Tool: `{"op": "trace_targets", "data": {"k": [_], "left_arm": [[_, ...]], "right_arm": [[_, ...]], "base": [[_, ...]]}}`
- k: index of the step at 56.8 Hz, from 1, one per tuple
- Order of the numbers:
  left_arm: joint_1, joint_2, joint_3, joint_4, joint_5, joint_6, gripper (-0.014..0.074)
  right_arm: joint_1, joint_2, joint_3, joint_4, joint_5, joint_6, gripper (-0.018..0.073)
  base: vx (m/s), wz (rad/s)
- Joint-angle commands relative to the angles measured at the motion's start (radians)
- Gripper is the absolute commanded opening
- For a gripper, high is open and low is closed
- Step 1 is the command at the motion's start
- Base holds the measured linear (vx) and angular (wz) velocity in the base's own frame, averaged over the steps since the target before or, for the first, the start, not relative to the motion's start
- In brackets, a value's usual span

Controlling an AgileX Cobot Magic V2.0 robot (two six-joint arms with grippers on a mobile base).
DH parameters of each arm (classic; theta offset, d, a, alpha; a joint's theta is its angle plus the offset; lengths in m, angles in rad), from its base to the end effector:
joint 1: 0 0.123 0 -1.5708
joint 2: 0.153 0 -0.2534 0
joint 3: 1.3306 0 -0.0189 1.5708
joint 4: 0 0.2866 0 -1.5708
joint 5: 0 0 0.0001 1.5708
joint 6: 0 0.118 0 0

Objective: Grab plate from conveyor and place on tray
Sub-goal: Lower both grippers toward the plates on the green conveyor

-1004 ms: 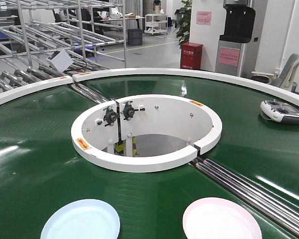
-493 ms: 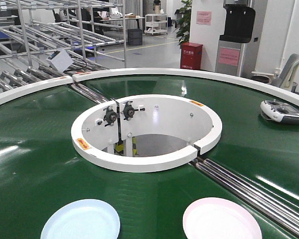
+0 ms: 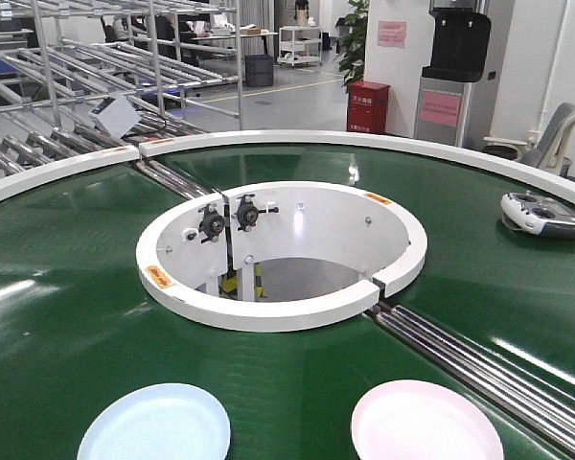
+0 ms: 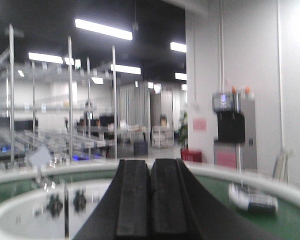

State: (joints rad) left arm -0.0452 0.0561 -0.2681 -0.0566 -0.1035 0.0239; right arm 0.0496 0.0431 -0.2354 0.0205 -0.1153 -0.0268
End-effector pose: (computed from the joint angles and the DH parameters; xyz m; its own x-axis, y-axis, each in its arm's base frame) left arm 0.1289 -0.0051 0.3243 0.3899 -0.0501 -0.9195 0.0525 0.9981 -0.0321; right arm 0.1305 0.0062 0.3149 0.3844 0.0126 -0.9231 -0.0449 0.9990 -0.0050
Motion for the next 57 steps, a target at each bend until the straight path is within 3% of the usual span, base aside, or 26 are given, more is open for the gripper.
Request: {"op": "trace_targets", "data": {"k": [1,10,16,29,37,45,57], "left_arm": [[0.002,0.143,-0.217,-0.008,-0.036,0.048,0.0003],[0.002,0.458,-0.517,-0.009,0.015,0.05,0.0003],[0.002,0.617,-0.616,-0.009,0.021,0.05,0.0003],[0.002,0.802,-0.657,-0.009,-0.058,0.051,0.0003],[0.002,0.827,-0.657,-0.009,-0.069,0.05,0.0014],[0.002,0.827,-0.657,-0.009,-0.062,0.05,0.01],[0.002,0.827,-0.657,-0.009,-0.059,0.05,0.0372]], "right_arm": [[-0.005,0.146,-0.209,0.001,-0.037,-0.015,-0.0009],[-0.005,0.458,-0.436,0.0,-0.003,-0.015,-0.0009],[-0.005,0.634,-0.517,0.004,-0.014,-0.01,-0.0009],[-0.005,0.851,-0.55,0.012,-0.141,0.003,-0.0008],[-0.005,0.883,-0.55,0.012,-0.135,0.01,0.0029],[-0.005,0.881,-0.55,0.012,-0.129,0.009,0.0165],[-0.005,0.881,-0.55,0.04,-0.123,0.017,0.0533]], "base": [[0.0,0.0],[0.0,0.0],[0.0,0.0],[0.0,0.0],[0.0,0.0],[0.0,0.0],[0.0,0.0]]}}
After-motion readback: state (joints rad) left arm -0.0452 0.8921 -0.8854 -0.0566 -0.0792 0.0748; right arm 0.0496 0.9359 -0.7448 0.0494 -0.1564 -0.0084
